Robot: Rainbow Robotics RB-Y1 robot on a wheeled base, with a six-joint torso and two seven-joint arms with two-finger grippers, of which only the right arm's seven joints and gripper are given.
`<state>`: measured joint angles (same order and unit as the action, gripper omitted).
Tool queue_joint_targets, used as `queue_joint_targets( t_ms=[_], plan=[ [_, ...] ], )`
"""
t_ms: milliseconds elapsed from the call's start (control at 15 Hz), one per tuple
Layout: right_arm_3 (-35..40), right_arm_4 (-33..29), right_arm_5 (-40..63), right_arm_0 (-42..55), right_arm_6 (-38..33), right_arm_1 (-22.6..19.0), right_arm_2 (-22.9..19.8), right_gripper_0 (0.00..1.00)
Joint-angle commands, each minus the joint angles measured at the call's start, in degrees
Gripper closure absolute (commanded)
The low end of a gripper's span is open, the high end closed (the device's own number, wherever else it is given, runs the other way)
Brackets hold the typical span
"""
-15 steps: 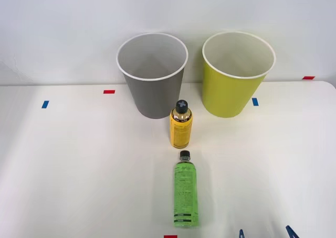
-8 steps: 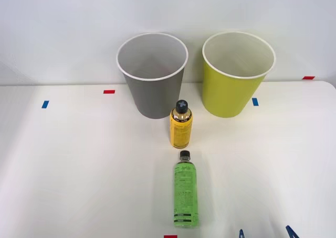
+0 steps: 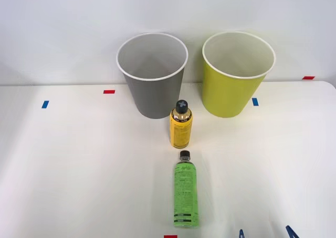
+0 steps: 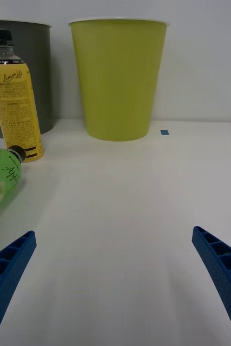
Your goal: Put cans in the gray bin, plastic bottles in the light green bin
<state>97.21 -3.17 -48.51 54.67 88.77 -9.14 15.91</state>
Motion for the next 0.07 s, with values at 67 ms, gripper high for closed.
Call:
queue_joint_targets(
  t_ms=[67],
  plan=[
    [0.00, 0.00, 0.00, 0.00, 0.00, 0.00, 0.00, 0.00]
  ],
)
